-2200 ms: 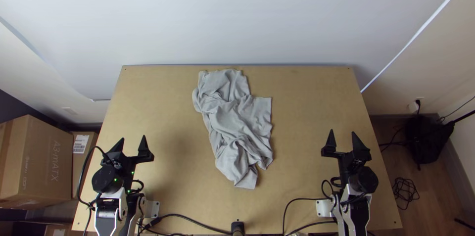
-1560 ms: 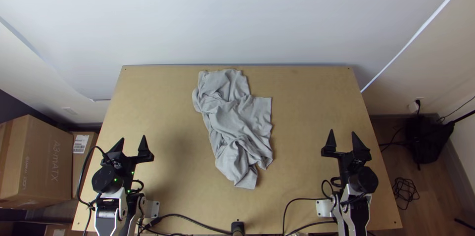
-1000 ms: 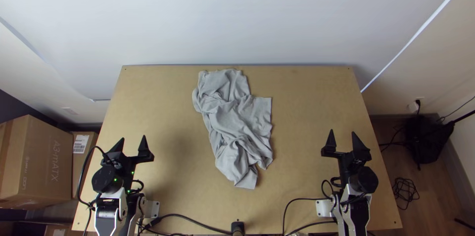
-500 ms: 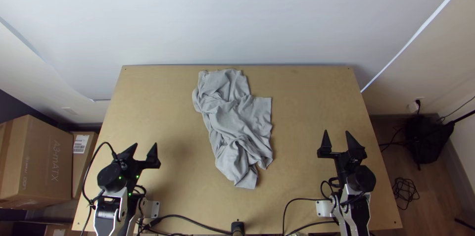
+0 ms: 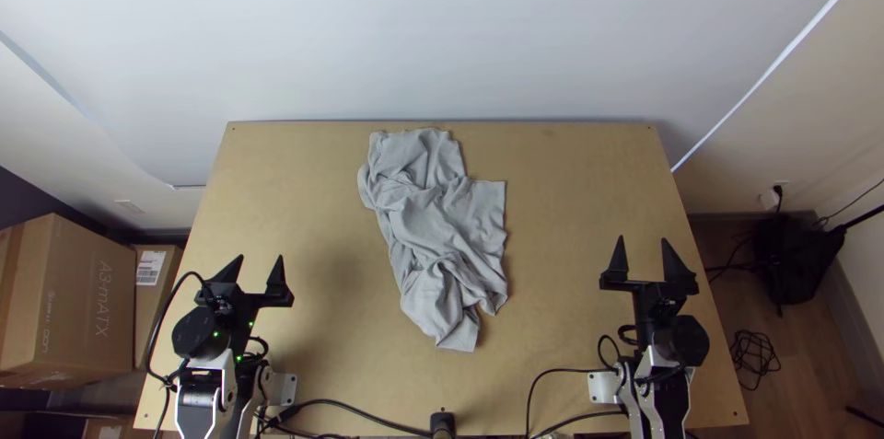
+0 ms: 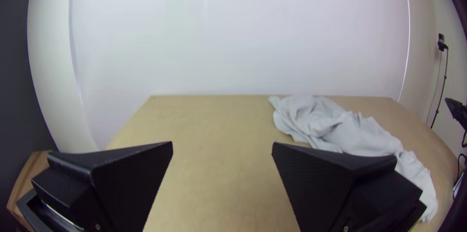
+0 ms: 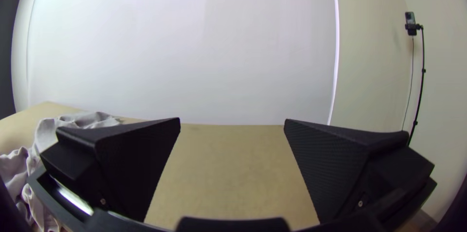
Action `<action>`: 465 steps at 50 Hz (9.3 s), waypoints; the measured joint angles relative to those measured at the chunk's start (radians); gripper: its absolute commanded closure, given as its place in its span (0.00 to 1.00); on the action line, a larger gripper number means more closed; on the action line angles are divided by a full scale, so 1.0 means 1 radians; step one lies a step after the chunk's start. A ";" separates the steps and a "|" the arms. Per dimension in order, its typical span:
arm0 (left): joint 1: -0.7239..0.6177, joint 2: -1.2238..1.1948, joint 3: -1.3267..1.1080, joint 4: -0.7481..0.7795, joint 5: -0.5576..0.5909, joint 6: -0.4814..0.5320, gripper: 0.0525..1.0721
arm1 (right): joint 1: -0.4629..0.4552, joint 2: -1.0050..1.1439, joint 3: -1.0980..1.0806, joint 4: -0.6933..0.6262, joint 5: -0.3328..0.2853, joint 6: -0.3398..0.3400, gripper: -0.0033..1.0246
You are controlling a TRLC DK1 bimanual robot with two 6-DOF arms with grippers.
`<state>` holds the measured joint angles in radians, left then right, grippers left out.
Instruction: Fold the t-shirt
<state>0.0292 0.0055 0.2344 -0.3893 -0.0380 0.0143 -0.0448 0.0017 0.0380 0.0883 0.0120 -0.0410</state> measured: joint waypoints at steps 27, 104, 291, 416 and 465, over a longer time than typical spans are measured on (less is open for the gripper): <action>-0.006 0.264 0.312 0.452 0.005 0.009 0.04 | 0.018 0.430 0.480 0.174 0.000 -0.098 0.04; -0.004 1.192 1.097 -0.455 0.159 -0.375 0.04 | 0.412 1.084 0.883 -0.585 0.105 0.468 0.04; -0.220 2.452 1.952 -0.194 0.152 -0.183 0.12 | 0.523 1.073 0.610 -0.455 -0.064 0.556 0.97; 0.209 1.022 1.947 -0.318 0.108 -0.242 0.98 | 0.274 0.924 1.627 -0.262 -0.080 0.264 0.97; 0.098 0.599 0.912 -0.440 0.155 -0.282 0.98 | 0.405 0.594 0.932 -0.412 -0.050 0.456 0.97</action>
<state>0.1268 0.6044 1.1465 -0.8291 0.1173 -0.2680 0.3599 0.5957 0.9703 -0.3233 -0.0383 0.4152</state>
